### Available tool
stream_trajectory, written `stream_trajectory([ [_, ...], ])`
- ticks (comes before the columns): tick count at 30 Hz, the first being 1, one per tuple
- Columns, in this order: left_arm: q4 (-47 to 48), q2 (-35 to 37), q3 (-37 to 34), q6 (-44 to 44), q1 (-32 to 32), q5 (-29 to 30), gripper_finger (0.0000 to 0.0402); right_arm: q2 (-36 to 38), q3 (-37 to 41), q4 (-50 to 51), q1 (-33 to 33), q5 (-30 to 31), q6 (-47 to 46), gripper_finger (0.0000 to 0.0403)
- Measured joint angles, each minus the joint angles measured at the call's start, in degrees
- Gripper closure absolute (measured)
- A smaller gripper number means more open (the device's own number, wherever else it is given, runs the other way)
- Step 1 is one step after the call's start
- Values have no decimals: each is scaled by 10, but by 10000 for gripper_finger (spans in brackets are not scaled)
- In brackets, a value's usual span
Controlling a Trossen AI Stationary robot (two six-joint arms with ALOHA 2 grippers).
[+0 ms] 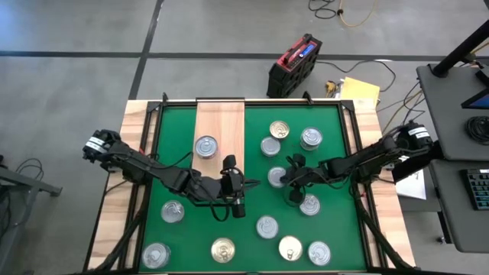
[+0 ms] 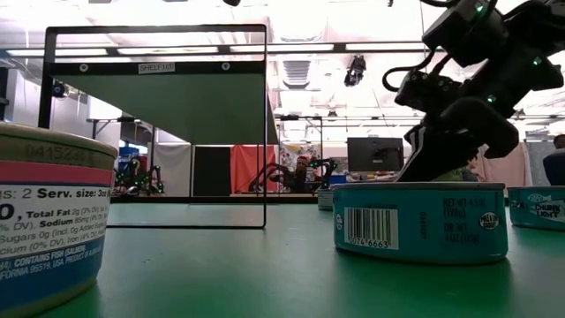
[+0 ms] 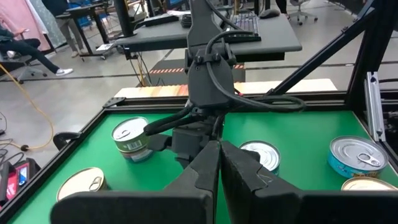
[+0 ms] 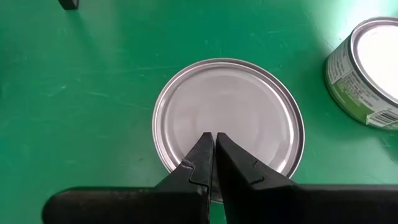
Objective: Stack canned seafood by type on shelf
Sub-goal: Put the green and white tuna can on the shelf
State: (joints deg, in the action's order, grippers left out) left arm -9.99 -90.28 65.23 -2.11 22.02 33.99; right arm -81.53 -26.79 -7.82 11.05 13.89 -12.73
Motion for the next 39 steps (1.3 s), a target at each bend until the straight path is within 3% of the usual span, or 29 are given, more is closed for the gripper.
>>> stream_trajectory([
  [21, 7, 0, 0, -2, 0, 0, 402, 4, 146, -266, 23, 70, -17, 390],
  [25, 7, 0, 0, -2, 0, -1, 402, 39, 112, -207, 22, 68, -8, 390],
  [34, 14, 0, -1, -1, 0, -1, 402, 92, -27, 164, 12, 62, -34, 390],
  [39, 21, 0, -1, 0, 0, -1, 402, 89, -51, 215, 10, 36, -38, 391],
])
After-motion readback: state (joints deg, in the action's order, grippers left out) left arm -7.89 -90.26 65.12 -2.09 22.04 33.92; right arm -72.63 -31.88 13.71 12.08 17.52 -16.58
